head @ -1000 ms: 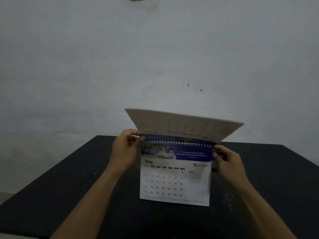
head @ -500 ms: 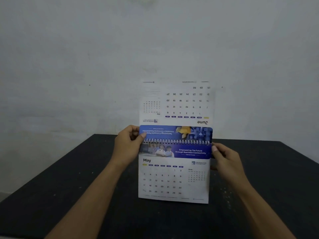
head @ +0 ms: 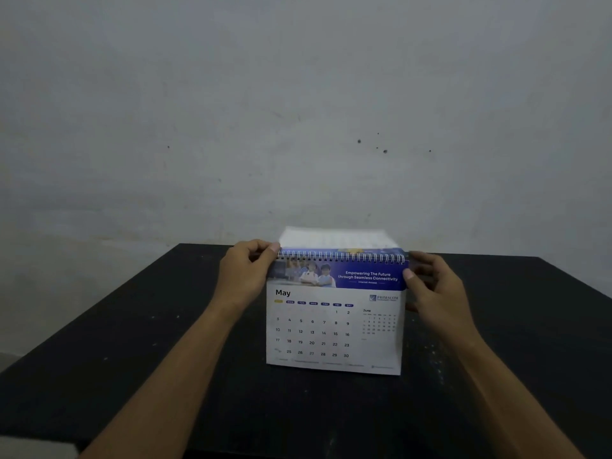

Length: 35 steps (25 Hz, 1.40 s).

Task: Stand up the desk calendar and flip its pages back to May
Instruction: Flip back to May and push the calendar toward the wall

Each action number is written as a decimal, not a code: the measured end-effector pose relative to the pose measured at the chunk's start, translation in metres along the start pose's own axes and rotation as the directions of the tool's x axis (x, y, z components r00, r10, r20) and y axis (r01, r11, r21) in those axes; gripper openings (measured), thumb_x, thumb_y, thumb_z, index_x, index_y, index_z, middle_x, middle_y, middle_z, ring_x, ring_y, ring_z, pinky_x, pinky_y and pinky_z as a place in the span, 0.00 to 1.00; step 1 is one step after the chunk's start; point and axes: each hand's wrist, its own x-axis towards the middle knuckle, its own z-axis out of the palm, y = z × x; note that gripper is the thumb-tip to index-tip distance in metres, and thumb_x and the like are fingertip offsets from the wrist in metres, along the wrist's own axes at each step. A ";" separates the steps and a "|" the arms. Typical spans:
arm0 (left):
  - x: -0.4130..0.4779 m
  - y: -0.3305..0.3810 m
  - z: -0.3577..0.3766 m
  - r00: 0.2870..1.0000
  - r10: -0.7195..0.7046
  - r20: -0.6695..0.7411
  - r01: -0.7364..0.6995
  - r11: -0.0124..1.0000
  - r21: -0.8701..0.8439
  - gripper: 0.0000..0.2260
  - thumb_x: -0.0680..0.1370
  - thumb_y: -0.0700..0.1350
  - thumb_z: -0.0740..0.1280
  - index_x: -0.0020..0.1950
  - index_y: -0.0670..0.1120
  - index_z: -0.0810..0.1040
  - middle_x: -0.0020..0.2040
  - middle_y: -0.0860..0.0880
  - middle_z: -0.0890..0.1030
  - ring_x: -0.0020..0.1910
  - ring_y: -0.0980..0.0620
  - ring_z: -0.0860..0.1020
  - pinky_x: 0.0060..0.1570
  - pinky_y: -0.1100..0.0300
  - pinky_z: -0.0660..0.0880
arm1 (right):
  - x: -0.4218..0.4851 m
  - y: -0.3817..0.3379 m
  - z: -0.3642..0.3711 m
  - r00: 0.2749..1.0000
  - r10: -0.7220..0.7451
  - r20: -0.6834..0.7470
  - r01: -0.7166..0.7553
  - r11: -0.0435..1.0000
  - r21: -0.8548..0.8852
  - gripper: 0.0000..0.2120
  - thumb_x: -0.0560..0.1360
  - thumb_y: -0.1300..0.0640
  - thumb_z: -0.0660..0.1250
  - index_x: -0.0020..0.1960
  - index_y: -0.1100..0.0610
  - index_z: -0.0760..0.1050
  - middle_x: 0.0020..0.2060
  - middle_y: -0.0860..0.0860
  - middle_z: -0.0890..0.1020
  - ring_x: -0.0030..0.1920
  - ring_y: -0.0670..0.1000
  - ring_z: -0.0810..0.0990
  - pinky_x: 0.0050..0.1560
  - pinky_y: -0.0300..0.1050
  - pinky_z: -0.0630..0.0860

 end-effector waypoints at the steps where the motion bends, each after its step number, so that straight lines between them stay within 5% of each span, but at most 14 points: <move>1: -0.001 -0.001 0.000 1.000 0.000 -0.002 0.000 1.000 0.026 0.12 0.79 0.53 0.66 0.43 0.48 0.83 0.40 0.51 0.85 0.40 0.56 0.83 0.39 0.60 0.78 | 0.000 0.000 0.000 1.000 0.000 -0.001 0.000 1.000 0.006 0.16 0.77 0.55 0.64 0.63 0.45 0.71 0.55 0.44 0.77 0.55 0.48 0.78 0.41 0.48 0.83; 7: -0.004 0.002 0.000 1.000 0.008 0.017 -0.010 0.992 0.126 0.16 0.80 0.55 0.63 0.42 0.46 0.82 0.38 0.49 0.83 0.39 0.52 0.81 0.39 0.55 0.77 | -0.002 0.000 0.000 1.000 -0.018 0.014 0.018 0.999 -0.043 0.11 0.78 0.56 0.63 0.60 0.49 0.74 0.54 0.47 0.79 0.55 0.50 0.80 0.41 0.45 0.82; 11: -0.024 -0.003 -0.003 0.992 0.003 0.128 -0.045 0.944 0.326 0.09 0.77 0.51 0.67 0.56 0.52 0.76 0.46 0.60 0.79 0.45 0.60 0.79 0.41 0.63 0.76 | -0.010 0.004 0.001 1.000 -0.007 0.003 0.008 0.986 -0.164 0.15 0.77 0.56 0.65 0.63 0.50 0.73 0.53 0.46 0.79 0.55 0.48 0.79 0.43 0.45 0.80; 14: -0.040 -0.008 -0.003 0.965 -0.085 0.247 -0.034 0.896 0.443 0.17 0.74 0.49 0.71 0.61 0.56 0.72 0.50 0.59 0.79 0.49 0.55 0.80 0.49 0.57 0.77 | -0.020 0.007 0.007 1.000 0.023 0.011 -0.019 0.952 -0.307 0.21 0.75 0.55 0.68 0.67 0.50 0.69 0.56 0.47 0.77 0.53 0.46 0.77 0.40 0.36 0.74; 18: -0.047 -0.006 -0.005 0.909 -0.221 0.353 0.028 0.879 0.476 0.25 0.72 0.48 0.74 0.67 0.51 0.71 0.63 0.52 0.81 0.62 0.49 0.78 0.61 0.48 0.76 | -0.030 -0.002 0.012 0.993 0.091 0.069 -0.054 0.907 -0.418 0.26 0.72 0.53 0.71 0.68 0.47 0.66 0.58 0.48 0.78 0.55 0.50 0.78 0.45 0.44 0.75; 25: -0.039 0.005 0.004 0.840 -0.327 0.432 0.059 0.847 0.528 0.33 0.69 0.40 0.77 0.69 0.44 0.63 0.63 0.45 0.79 0.61 0.45 0.79 0.60 0.47 0.78 | -0.023 -0.016 0.004 0.960 0.245 0.138 -0.155 0.872 -0.464 0.32 0.71 0.58 0.70 0.70 0.49 0.60 0.60 0.50 0.78 0.60 0.55 0.78 0.53 0.55 0.77; 35: 0.016 0.035 0.144 0.720 -0.330 0.611 0.028 0.893 0.450 0.33 0.68 0.33 0.69 0.71 0.42 0.63 0.61 0.42 0.79 0.60 0.42 0.78 0.56 0.45 0.80 | 0.058 0.026 -0.090 0.957 0.279 -0.072 -0.282 0.855 -0.435 0.26 0.69 0.59 0.70 0.62 0.49 0.63 0.52 0.49 0.78 0.51 0.53 0.79 0.52 0.57 0.79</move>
